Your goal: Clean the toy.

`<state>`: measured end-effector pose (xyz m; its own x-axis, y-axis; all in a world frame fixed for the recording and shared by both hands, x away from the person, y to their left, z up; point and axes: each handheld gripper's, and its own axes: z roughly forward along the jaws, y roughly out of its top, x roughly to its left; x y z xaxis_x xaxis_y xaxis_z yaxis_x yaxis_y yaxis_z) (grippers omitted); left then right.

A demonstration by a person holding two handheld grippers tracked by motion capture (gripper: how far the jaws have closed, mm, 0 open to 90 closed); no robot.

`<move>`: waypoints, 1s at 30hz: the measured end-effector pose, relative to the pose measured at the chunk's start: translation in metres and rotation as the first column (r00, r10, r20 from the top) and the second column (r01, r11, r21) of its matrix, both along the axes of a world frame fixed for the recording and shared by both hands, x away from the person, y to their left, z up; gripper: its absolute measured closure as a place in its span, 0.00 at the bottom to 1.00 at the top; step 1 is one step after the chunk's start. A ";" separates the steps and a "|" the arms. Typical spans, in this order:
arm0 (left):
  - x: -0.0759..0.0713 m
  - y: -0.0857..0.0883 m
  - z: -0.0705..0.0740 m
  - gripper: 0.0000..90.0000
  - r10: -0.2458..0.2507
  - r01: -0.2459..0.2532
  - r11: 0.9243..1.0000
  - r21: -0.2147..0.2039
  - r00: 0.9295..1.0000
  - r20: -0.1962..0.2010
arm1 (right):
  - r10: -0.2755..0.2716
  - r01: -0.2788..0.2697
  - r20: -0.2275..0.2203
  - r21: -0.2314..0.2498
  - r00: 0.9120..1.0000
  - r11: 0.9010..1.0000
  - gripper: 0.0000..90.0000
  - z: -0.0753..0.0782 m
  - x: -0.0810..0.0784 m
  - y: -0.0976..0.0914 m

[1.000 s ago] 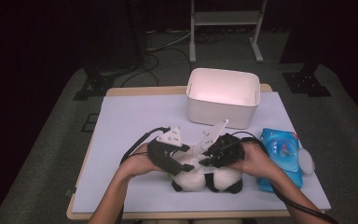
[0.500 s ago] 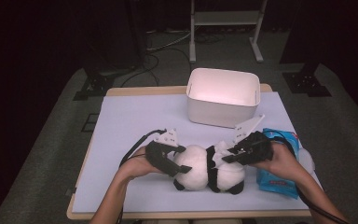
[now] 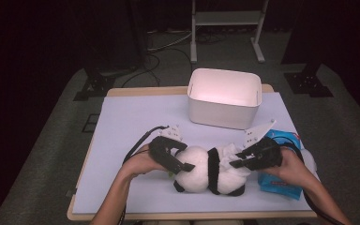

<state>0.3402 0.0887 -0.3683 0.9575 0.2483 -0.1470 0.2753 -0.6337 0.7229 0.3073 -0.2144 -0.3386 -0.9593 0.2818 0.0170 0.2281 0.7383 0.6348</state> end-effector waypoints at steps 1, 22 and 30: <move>-0.001 -0.001 -0.001 0.18 -0.012 0.012 1.000 0.014 1.000 0.004 | 0.011 -0.011 -0.002 0.002 1.000 1.000 0.84 -0.001 -0.002 0.001; -0.017 0.006 -0.011 0.27 -0.043 0.043 0.999 0.001 0.996 0.075 | -0.091 0.094 -0.044 0.060 0.995 0.994 0.84 0.003 0.026 -0.013; -0.017 0.005 -0.011 0.27 -0.043 0.043 0.999 0.002 0.996 0.078 | -0.135 0.139 -0.076 0.059 0.988 0.988 0.83 -0.004 0.030 -0.033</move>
<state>0.3233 0.0939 -0.3797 0.9759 0.2063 -0.0710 0.1901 -0.6443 0.7408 0.3377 -0.2474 -0.3425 -0.9075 0.4065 0.1062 0.3705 0.6552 0.6584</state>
